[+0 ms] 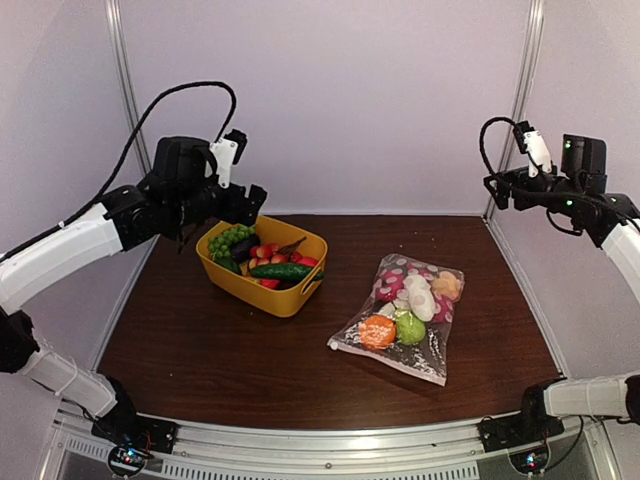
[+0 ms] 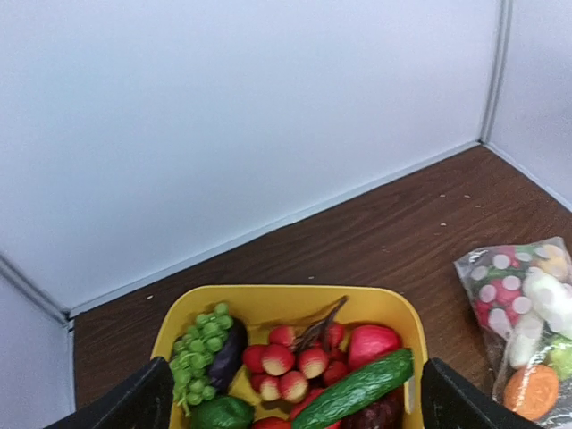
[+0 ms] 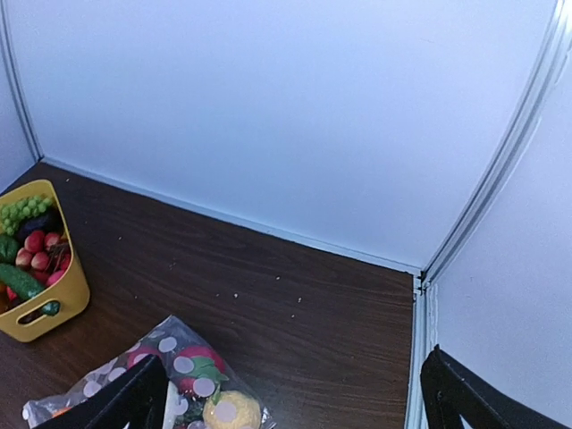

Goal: Place the food in the zip-top bag and seal the zipper
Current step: Reset both arms

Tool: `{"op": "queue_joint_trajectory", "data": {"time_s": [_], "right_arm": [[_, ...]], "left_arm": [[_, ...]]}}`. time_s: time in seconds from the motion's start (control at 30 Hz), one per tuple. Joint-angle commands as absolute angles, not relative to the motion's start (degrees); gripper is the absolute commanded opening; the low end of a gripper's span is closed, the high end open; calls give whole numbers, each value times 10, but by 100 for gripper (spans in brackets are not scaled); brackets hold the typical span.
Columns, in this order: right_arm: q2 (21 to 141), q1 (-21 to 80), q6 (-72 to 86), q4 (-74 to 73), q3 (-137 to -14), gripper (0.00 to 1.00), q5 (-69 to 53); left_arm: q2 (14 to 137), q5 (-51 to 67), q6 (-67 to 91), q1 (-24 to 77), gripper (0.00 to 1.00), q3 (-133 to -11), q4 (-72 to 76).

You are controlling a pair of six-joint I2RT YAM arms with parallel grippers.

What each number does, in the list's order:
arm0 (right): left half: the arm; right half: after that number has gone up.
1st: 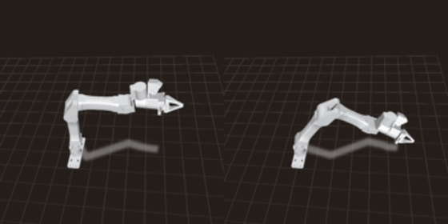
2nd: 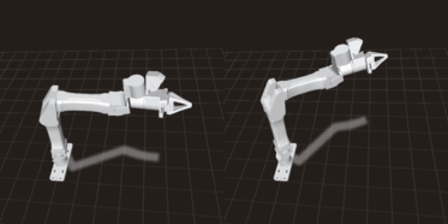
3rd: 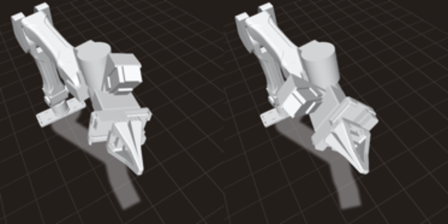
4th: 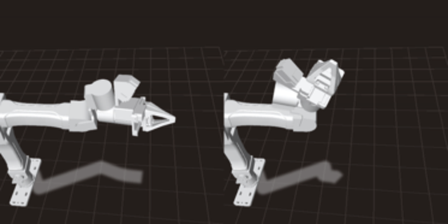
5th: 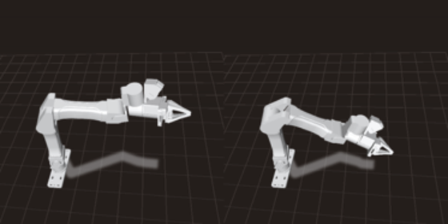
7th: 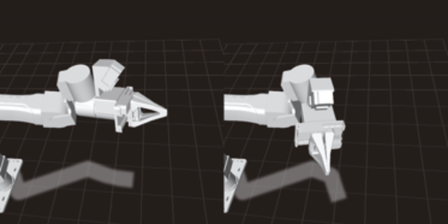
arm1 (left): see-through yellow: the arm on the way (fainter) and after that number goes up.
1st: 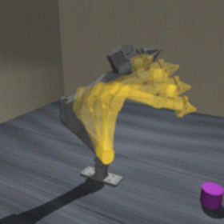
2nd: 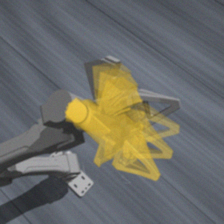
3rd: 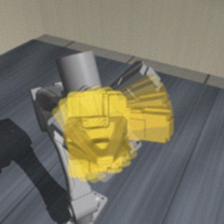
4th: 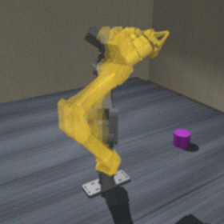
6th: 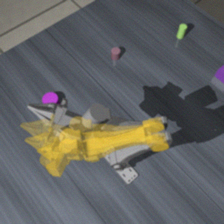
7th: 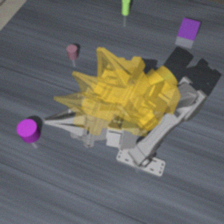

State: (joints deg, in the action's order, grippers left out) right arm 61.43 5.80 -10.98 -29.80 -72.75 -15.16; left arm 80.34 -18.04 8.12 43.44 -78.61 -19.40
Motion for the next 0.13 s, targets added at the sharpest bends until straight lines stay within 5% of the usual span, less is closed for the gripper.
{"op": "queue_joint_trajectory", "data": {"time_s": [0.0, 0.1], "right_arm": [[607, 59, -27, -223, -730, 100, -48], [604, 58, -21, -218, -711, 100, -41]], "left_arm": [[738, -313, 76, 413, 98, -726, -139], [715, -297, 71, 401, 98, -681, -108]]}}
